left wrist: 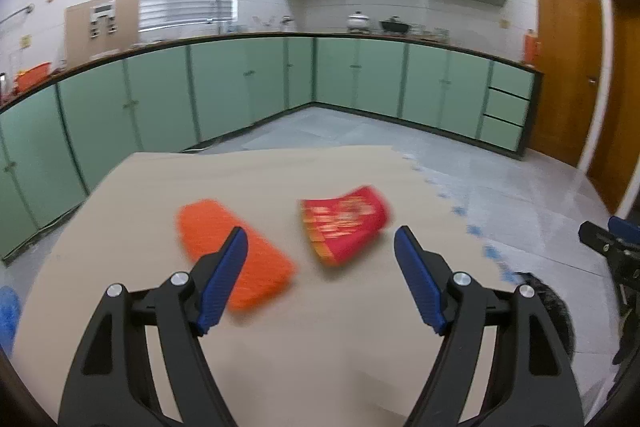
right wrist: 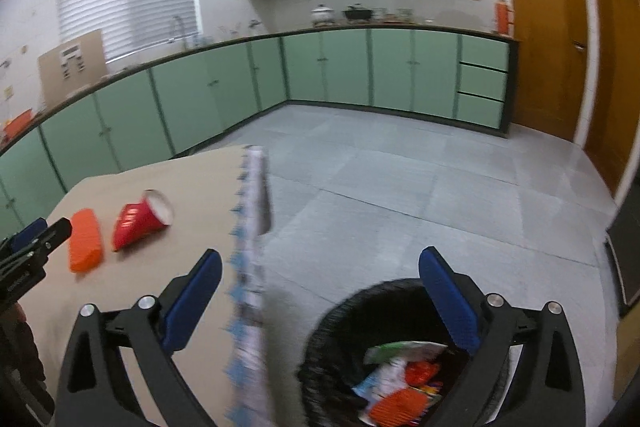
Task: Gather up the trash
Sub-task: 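Move both open tools back to the red packet and small foam net, then grasp the red paper packet with the right gripper and lift it, then grasp the small orange foam net with the left gripper and lift it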
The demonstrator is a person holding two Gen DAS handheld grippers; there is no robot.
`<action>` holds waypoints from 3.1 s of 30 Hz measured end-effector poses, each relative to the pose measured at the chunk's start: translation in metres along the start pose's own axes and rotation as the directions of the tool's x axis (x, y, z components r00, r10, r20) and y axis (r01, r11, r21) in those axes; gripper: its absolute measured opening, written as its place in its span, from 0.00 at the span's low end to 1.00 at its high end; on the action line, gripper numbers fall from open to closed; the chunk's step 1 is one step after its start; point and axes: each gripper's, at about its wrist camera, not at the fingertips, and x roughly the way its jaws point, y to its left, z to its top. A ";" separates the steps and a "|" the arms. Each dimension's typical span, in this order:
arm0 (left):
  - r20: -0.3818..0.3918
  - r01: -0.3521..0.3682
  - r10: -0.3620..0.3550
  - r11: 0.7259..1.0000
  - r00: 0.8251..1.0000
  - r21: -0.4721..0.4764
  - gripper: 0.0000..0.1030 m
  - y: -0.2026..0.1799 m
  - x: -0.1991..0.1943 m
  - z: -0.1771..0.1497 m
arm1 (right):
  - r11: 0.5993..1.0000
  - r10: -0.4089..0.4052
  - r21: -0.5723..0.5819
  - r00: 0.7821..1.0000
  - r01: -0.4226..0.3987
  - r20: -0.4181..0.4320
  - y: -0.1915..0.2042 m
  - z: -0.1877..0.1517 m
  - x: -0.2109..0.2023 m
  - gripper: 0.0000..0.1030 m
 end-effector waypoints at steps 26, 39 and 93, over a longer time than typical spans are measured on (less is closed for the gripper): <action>-0.070 -0.135 0.129 0.986 0.989 -0.093 0.72 0.104 0.024 -0.004 | 0.958 0.196 -0.202 0.979 -0.205 -0.061 0.160 0.021 0.082 0.94; -0.077 -0.150 0.141 0.981 0.987 -0.126 0.72 0.119 0.026 -0.006 | 0.959 0.136 -0.225 0.974 -0.175 -0.180 0.183 0.014 0.126 0.94; -0.206 -0.029 0.004 0.992 0.979 -0.119 0.08 0.063 0.069 -0.010 | 0.984 0.103 -0.134 0.985 -0.122 -0.141 0.107 0.008 0.083 0.79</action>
